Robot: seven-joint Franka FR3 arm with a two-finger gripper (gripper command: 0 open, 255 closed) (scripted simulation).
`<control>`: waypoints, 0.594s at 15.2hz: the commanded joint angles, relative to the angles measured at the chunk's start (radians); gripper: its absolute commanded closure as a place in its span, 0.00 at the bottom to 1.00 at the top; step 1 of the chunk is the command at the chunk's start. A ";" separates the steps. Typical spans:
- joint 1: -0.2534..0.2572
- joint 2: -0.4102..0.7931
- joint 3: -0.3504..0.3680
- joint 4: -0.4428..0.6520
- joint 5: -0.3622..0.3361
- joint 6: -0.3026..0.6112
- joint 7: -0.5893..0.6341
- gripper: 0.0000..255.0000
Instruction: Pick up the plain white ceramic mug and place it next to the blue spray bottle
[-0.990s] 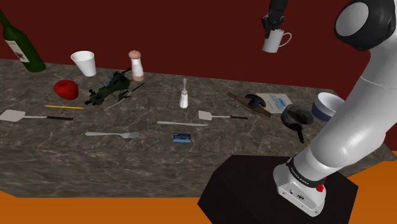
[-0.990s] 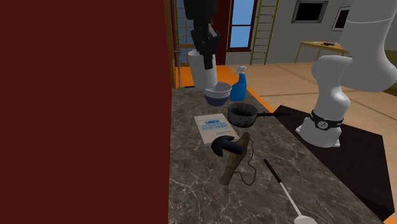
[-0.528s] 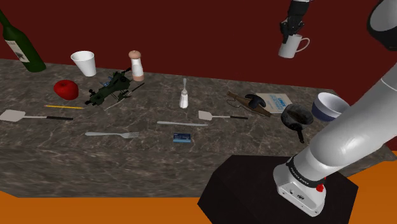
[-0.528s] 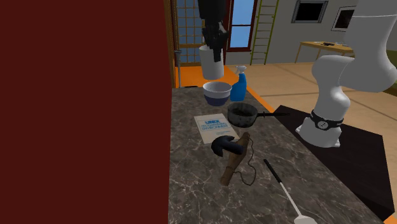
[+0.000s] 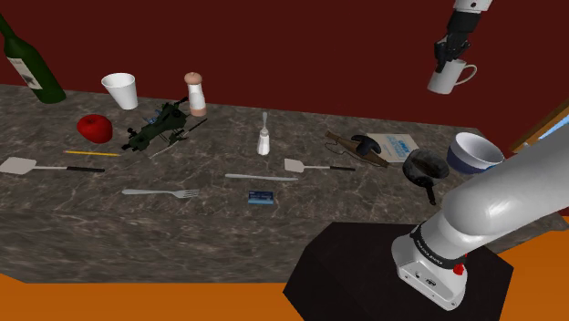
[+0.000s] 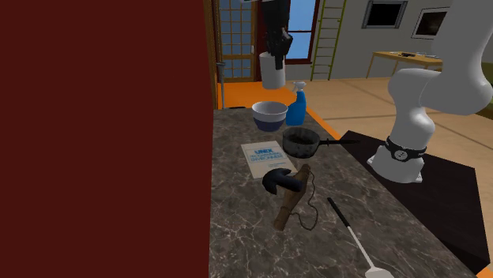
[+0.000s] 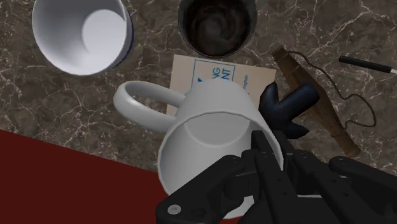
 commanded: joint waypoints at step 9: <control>-0.096 -0.138 -0.107 -0.129 -0.101 0.028 -0.180 1.00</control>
